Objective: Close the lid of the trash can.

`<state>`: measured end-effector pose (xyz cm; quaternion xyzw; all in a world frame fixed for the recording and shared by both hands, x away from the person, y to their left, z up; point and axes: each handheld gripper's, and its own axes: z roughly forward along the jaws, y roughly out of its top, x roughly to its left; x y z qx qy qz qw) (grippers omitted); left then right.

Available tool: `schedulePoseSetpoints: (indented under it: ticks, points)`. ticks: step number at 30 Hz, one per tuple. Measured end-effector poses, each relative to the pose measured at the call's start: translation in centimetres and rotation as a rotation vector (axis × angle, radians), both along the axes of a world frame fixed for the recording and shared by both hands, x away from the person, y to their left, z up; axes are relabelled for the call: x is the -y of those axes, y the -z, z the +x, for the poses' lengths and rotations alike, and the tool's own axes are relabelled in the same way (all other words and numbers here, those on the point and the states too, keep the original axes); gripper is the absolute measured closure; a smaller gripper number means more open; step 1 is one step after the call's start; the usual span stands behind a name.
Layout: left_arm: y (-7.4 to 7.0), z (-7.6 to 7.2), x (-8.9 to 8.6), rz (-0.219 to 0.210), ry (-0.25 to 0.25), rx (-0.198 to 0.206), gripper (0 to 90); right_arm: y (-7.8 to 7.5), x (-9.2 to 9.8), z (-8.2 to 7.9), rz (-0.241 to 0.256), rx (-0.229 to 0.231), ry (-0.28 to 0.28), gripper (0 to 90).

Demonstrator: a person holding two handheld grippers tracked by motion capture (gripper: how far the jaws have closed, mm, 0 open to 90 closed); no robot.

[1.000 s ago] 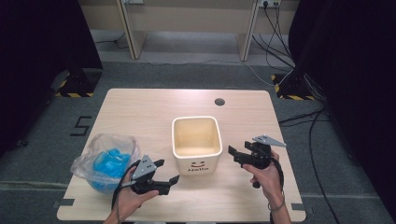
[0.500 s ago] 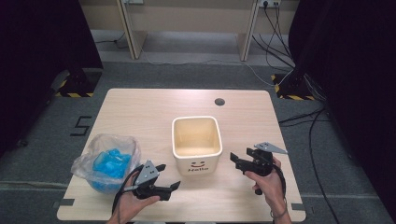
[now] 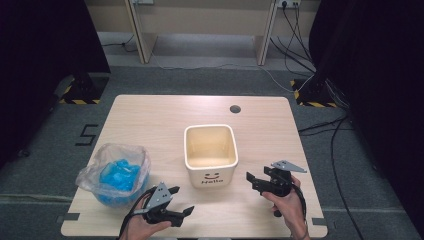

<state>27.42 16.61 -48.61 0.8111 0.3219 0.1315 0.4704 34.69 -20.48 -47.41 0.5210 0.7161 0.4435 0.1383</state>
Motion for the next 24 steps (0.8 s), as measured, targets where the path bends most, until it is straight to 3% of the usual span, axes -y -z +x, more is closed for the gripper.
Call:
schedulePoseSetpoints:
  ticks: [9,20,24]
  points:
    - [1.8,-0.6,-0.6,0.029,0.018,-0.028,17.7,1.0,0.0,-1.1,-0.026,-0.012,-0.016,21.4]
    - [3.0,-0.8,-0.3,0.118,0.049,-0.008,17.6,1.8,0.0,-2.7,-0.061,-0.015,-0.037,21.1]
    - [3.2,-0.7,-0.3,0.124,0.052,-0.014,17.3,2.1,0.2,-3.2,-0.076,-0.015,-0.038,20.8]
